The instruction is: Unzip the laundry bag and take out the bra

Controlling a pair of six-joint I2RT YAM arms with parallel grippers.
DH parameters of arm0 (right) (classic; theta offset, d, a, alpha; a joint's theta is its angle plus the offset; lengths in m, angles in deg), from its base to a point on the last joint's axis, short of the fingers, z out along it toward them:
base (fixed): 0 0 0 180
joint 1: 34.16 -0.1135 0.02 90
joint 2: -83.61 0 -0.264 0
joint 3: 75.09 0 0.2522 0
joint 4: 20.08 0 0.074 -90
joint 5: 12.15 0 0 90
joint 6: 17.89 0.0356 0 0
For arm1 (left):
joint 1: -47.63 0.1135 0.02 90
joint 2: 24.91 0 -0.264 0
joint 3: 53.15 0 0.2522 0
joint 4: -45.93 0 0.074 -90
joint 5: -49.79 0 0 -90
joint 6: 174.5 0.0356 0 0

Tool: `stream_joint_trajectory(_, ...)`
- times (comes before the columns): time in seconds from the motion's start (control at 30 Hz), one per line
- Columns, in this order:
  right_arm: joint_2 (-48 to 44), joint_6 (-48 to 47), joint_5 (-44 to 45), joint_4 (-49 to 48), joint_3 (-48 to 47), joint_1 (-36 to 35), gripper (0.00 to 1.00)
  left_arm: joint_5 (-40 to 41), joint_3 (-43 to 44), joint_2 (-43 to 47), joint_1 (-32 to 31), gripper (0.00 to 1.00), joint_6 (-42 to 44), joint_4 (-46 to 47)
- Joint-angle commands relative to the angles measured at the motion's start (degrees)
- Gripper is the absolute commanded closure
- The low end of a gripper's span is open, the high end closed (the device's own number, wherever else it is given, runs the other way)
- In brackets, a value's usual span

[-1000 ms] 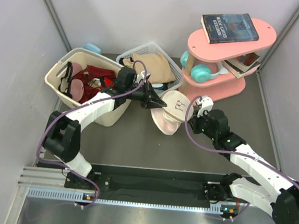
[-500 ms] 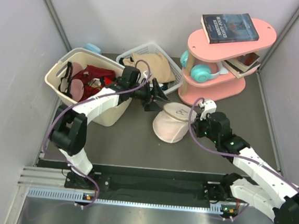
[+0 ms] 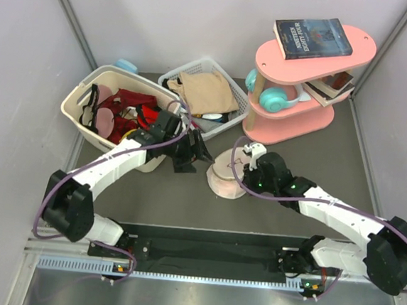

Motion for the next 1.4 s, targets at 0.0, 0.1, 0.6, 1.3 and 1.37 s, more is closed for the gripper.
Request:
stream_joint_trajectory(0.0, 1.8, 2.2, -2.6, -3.6, -4.3, -3.5, 1.00, 3.8, -5.7, 5.5, -3.2, 0.14, -7.2, 6.6)
stream_joint_trajectory(0.1, 3.1, 2.7, -3.8, -3.9, -5.5, -5.0, 1.00, 5.6, -8.4, 6.6, -5.5, 0.14, -11.6, 10.9)
stream_joint_trajectory(0.6, 2.9, 1.9, -5.5, -5.5, -5.1, -8.1, 1.00, 6.1, -10.4, 0.2, -9.6, 0.32, -18.6, 22.8)
stream_joint_trajectory(1.3, 2.0, 2.2, -5.1, -5.5, -4.5, -8.2, 1.00, 4.9, -8.8, -3.7, -11.3, 0.97, -17.9, 23.8)
stream_joint_trajectory(1.37, 1.9, 2.2, -5.1, -5.4, -4.4, -8.3, 1.00, 5.1, -8.8, -3.6, -11.3, 1.00, -17.7, 23.7)
